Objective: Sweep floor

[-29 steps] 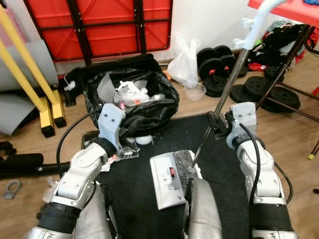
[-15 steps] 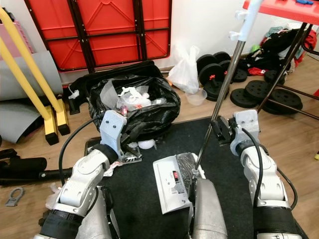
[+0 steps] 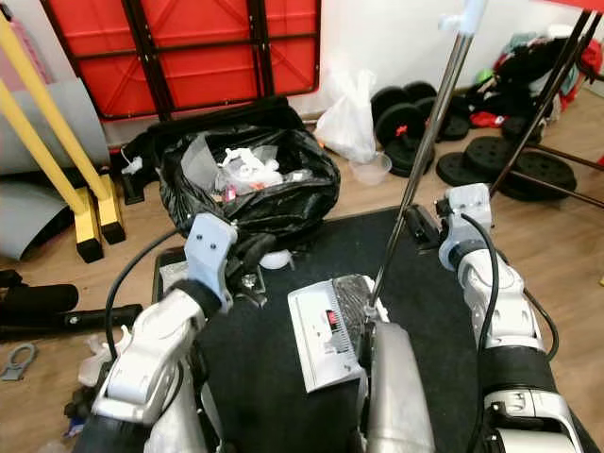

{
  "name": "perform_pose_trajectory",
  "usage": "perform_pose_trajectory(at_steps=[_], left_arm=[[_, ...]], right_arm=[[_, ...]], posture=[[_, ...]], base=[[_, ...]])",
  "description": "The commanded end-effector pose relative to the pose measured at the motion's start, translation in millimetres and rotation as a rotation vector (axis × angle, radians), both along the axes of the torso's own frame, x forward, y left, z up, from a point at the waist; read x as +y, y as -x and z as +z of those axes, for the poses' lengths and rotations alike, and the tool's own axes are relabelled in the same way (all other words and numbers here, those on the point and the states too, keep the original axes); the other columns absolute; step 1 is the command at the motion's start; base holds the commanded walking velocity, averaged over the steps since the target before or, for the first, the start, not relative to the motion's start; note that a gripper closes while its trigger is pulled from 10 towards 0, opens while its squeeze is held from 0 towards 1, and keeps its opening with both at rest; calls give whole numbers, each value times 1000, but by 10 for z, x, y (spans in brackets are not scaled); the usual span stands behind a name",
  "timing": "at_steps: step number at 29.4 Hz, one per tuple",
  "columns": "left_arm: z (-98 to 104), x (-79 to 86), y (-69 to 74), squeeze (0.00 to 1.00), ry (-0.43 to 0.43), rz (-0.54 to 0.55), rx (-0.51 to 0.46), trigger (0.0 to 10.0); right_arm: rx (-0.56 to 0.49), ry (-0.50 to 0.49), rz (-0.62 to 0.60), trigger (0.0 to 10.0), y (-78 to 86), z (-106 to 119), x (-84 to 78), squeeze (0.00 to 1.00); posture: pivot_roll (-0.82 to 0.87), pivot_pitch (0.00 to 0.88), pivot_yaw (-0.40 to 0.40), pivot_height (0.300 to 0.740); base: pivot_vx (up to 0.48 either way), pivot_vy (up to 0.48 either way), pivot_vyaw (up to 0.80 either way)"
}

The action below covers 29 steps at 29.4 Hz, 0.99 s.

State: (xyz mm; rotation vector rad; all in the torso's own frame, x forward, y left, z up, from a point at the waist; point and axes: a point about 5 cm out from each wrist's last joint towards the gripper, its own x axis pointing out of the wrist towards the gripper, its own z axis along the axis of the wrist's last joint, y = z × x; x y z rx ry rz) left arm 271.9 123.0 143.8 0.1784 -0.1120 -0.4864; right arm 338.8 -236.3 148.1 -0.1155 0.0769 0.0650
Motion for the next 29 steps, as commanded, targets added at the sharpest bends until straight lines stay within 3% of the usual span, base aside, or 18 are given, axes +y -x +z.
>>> perform_pose_trajectory(at_steps=[1,9,13,29], left_arm=[[18,5,26,0,-8,17,-2,10000],[102,-28,260,0,6,-25,13,10000],[117,-34,320,0,8,-30,16,10000],[168,-43,431,0,20,-27,32,10000]], right_arm=[[19,2,1,10000,-4,-44,-11,0],[39,88,91,10000,-154,-15,152,0],[25,77,95,10000,-201,16,189,0],[-53,105,201,10000,-353,165,438,0]], posture=[[-126,174,-89,370],[-100,268,-90,340],[-91,291,-96,330],[-63,307,-103,330]], base=[[0,0,0],[0,0,0],[0,0,0],[0,0,0]])
